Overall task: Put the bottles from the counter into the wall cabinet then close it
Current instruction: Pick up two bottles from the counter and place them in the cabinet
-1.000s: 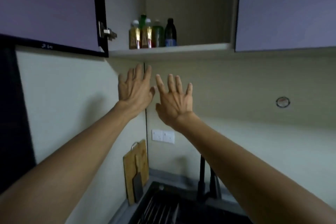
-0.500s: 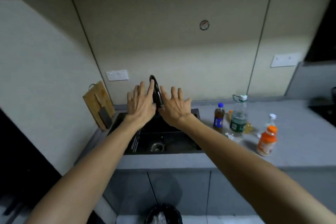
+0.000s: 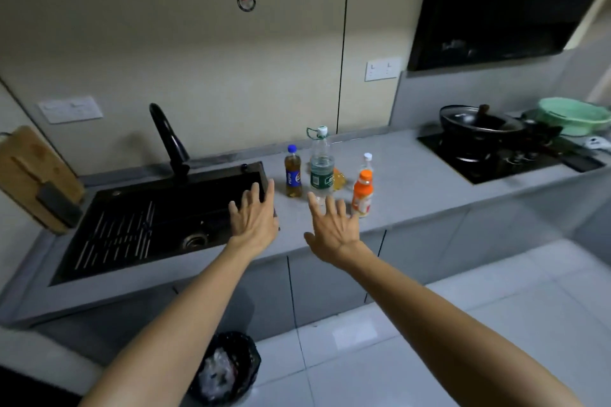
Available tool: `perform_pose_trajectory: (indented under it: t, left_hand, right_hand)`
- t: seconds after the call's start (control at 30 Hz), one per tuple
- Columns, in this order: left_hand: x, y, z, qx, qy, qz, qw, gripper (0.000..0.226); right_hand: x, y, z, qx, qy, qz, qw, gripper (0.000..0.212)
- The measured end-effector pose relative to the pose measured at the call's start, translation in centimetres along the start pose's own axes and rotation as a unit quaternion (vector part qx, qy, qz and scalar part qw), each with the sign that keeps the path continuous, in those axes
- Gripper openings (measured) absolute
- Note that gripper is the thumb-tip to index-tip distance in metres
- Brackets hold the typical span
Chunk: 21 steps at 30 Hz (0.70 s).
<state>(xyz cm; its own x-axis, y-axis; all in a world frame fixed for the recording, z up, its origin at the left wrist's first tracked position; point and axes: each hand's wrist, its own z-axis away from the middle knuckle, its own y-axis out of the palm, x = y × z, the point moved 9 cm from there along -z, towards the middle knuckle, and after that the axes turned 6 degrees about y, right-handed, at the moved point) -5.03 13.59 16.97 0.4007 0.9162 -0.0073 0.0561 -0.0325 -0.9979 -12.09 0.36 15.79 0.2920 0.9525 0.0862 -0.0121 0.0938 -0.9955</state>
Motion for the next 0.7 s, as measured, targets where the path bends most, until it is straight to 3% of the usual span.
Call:
perform_pose_trajectory:
  t: [0.27,0.53,0.7]
  left_hand:
    - [-10.0,2.5,-7.3,0.012,0.042,0.008,0.999,0.087]
    - [-20.9,8.0,-19.5,0.044,0.055,0.059,0.996,0.094]
    - [-24.5,11.7,-25.9,0.075,0.008,0.133,0.988,0.1]
  right_hand:
    - [-9.7,1.2,-4.9,-0.003,0.042,-0.02,0.999,0.088]
    - [-22.7,3.1,-17.2,0.044,0.018,-0.056,0.997,0.098]
    - [-27.1,4.4,-24.5,0.08,0.002,-0.015,0.997,0.111]
